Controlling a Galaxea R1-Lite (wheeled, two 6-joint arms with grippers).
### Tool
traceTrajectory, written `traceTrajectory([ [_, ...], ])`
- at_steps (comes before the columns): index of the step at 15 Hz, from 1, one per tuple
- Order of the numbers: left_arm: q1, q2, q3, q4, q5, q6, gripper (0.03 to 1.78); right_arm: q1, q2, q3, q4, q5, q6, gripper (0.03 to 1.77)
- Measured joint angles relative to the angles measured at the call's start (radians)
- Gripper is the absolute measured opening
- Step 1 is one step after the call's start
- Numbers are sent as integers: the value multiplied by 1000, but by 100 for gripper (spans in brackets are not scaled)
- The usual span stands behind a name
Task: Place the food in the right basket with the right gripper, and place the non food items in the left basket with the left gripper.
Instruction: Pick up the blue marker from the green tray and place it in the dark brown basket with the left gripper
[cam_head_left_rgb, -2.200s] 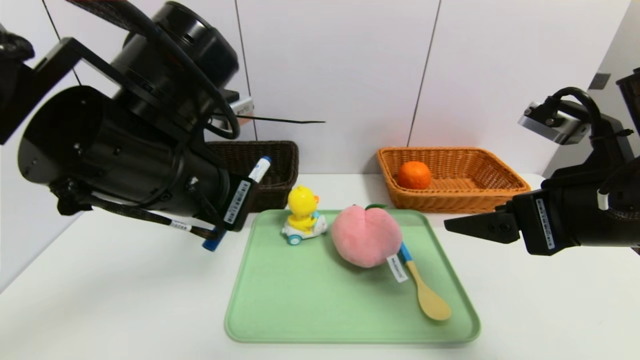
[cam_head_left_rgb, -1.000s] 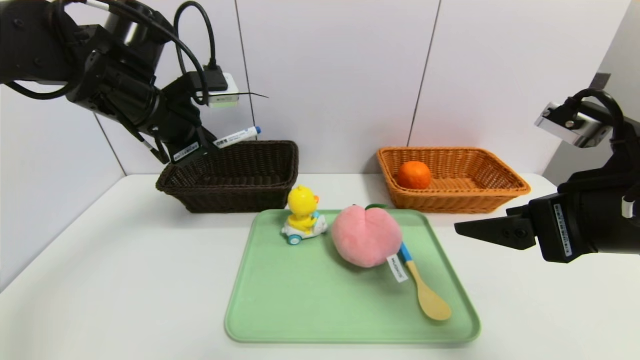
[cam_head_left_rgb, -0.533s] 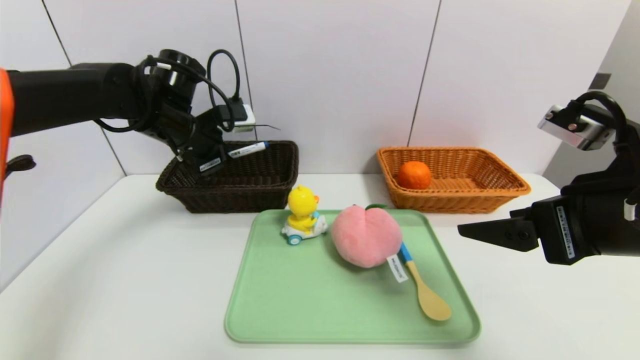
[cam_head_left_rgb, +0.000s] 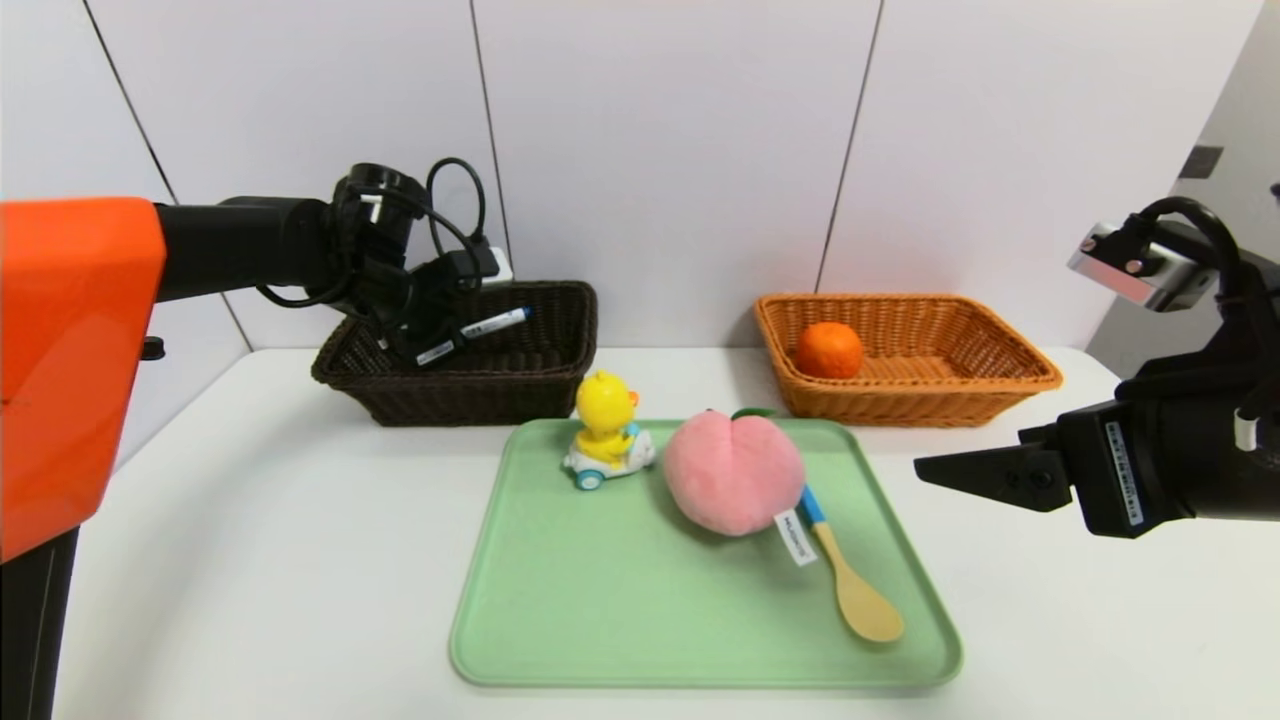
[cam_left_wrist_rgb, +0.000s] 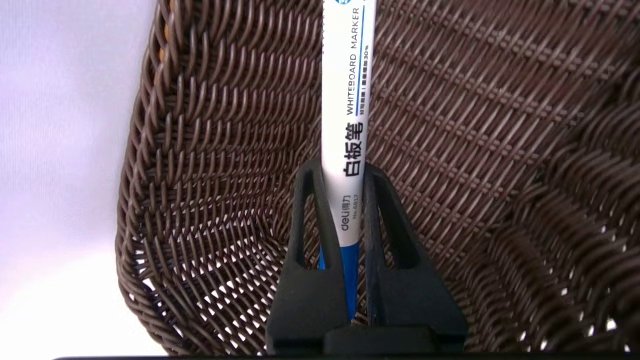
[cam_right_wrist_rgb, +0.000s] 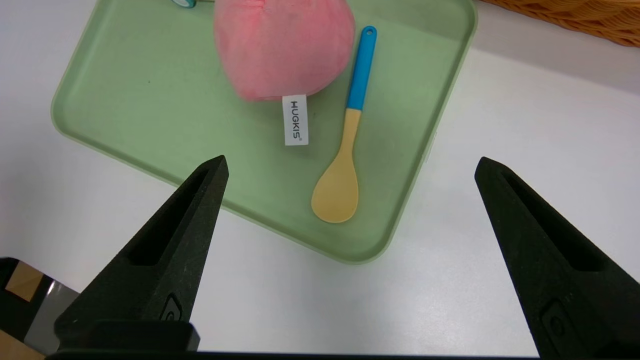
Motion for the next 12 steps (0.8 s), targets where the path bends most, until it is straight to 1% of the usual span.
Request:
traceTrajectory([
  [3, 2, 9, -1, 0, 0, -5, 16, -1, 1, 1, 0, 0, 1, 170],
  [6, 2, 11, -7, -5, 1, -11, 63, -2, 1, 1, 0, 1, 1, 170],
  [7, 2, 10, -7, -19, 1, -29, 76, -2, 1, 1, 0, 2, 1, 170],
  [10, 2, 7, -9, -93, 0, -75, 106, -2, 2, 1, 0, 3, 0, 170],
  [12, 2, -4, -9, -121, 0, -118, 121, -2, 1, 1, 0, 3, 0, 170],
])
